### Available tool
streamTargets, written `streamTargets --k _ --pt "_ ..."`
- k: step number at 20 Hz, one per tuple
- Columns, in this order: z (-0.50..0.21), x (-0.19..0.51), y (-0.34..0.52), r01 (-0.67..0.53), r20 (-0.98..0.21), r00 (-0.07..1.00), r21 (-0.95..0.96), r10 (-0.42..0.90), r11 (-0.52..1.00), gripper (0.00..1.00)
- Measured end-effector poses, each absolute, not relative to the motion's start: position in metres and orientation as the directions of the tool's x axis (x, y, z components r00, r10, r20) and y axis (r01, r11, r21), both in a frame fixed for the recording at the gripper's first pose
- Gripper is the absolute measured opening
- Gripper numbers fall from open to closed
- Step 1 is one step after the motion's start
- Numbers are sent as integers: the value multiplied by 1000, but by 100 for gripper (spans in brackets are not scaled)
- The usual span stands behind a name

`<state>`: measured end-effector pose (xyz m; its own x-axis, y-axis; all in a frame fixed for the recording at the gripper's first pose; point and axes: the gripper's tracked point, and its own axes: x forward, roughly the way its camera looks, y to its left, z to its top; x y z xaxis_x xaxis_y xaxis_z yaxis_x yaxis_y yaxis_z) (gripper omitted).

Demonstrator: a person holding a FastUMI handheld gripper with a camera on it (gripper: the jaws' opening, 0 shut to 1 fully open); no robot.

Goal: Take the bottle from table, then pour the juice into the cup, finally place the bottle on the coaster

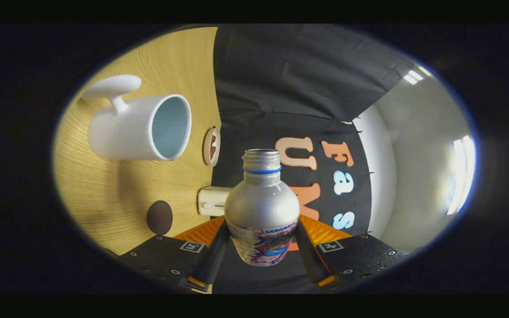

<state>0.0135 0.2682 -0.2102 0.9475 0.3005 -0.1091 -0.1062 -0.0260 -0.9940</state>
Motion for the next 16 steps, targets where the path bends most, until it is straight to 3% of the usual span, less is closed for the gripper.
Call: streamTargets --k 16 --pt "-205 17 270 -35 -88 938 -986 335 -161 78"
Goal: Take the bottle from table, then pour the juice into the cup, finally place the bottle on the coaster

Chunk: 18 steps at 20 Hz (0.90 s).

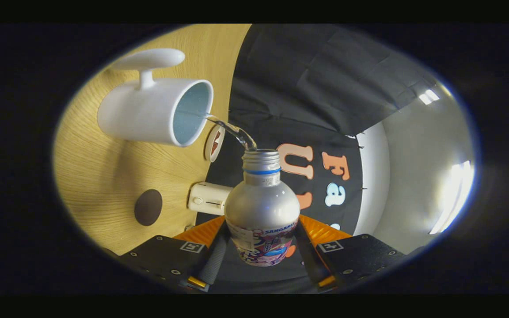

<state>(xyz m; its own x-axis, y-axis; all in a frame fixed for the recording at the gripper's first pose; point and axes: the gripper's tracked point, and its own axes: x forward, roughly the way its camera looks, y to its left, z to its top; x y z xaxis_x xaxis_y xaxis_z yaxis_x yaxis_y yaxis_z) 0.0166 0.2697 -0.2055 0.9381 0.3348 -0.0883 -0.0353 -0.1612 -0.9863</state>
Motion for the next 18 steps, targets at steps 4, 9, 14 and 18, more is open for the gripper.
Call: streamTargets --k 4,9,14,18 --pt "-202 15 268 -36 -88 939 -987 333 -158 78" --pt "-200 16 270 -30 -88 936 -985 342 -171 77" --pt "-198 17 270 -19 -84 934 -982 347 -187 78" --pt "-198 17 269 -13 -83 933 -980 351 -196 77"
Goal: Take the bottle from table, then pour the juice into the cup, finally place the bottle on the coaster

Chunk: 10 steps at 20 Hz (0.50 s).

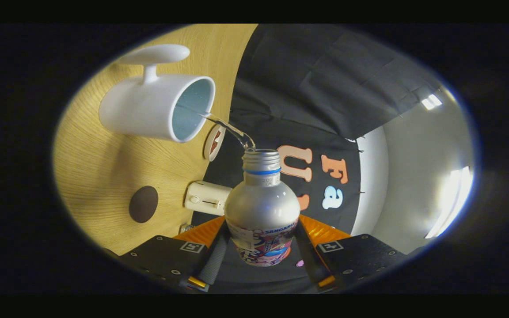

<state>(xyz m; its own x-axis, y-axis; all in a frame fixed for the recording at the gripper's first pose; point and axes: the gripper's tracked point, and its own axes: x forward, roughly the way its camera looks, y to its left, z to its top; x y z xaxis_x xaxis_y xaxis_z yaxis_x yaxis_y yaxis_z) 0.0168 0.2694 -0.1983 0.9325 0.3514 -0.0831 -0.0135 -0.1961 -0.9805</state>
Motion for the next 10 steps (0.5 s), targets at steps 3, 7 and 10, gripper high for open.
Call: streamTargets --k 3,7,10 --pt "-199 17 268 -5 -83 931 -976 355 -216 77" --pt "-200 17 269 0 -81 929 -975 360 -220 77" --pt "-197 17 272 17 -70 927 -973 368 -229 77"
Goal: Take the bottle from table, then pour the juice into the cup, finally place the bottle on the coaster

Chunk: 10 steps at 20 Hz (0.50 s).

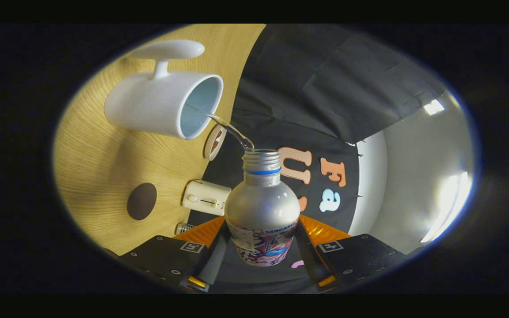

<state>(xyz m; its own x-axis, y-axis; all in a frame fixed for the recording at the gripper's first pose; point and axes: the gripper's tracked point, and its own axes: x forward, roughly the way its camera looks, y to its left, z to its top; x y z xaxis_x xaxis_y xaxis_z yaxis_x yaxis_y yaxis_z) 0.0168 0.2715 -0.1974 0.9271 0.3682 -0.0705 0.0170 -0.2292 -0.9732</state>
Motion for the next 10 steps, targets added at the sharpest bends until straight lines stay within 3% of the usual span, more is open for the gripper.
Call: streamTargets --k 10 --pt "-193 19 276 69 -43 917 -962 396 -263 77"
